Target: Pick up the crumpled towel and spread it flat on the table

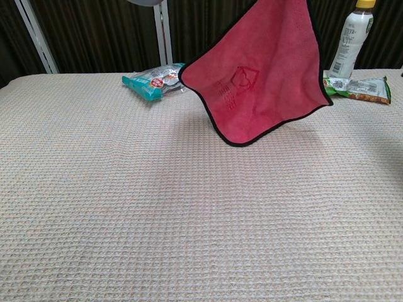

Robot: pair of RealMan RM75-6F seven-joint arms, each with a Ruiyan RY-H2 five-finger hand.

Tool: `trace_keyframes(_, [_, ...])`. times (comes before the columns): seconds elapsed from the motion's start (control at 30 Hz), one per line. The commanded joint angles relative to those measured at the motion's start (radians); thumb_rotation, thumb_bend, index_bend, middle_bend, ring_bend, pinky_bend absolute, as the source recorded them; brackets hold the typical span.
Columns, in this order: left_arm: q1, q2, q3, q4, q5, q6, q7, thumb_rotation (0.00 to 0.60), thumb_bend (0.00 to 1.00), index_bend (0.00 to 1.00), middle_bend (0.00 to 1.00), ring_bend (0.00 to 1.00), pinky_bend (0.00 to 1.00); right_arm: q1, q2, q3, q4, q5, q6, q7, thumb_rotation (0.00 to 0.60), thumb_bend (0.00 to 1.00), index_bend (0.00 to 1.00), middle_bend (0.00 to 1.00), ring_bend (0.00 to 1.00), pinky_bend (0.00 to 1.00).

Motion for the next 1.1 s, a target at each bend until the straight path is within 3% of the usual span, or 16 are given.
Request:
trace_keyframes(0.03, [-0.010, 0.001, 0.010, 0.000, 0.006, 0.000, -0.012, 0.600, 0.53, 0.65, 0.28, 0.08, 0.14, 0.092, -0.057, 0.058, 0.016, 0.123, -0.072, -0.017, 0.600, 0.22, 0.27, 0.08, 0.00, 0.06])
trace_keyframes(0.4, [-0.045, 0.003, 0.037, -0.005, -0.025, 0.016, -0.010, 0.600, 0.53, 0.65, 0.28, 0.08, 0.14, 0.209, -0.232, 0.066, 0.112, 0.316, -0.061, -0.125, 0.600, 0.22, 0.33, 0.11, 0.02, 0.06])
trace_keyframes(0.77, [-0.063, -0.007, 0.066, 0.011, -0.035, 0.013, -0.017, 0.600, 0.53, 0.65, 0.28, 0.08, 0.14, 0.276, -0.339, 0.083, 0.220, 0.399, -0.052, -0.172, 0.600, 0.22, 0.36, 0.13, 0.03, 0.08])
trace_keyframes(1.1, [-0.069, -0.002, 0.078, 0.015, -0.034, 0.015, -0.036, 0.600, 0.53, 0.65, 0.28, 0.08, 0.14, 0.316, -0.405, 0.098, 0.310, 0.433, -0.030, -0.209, 0.600, 0.24, 0.48, 0.21, 0.10, 0.12])
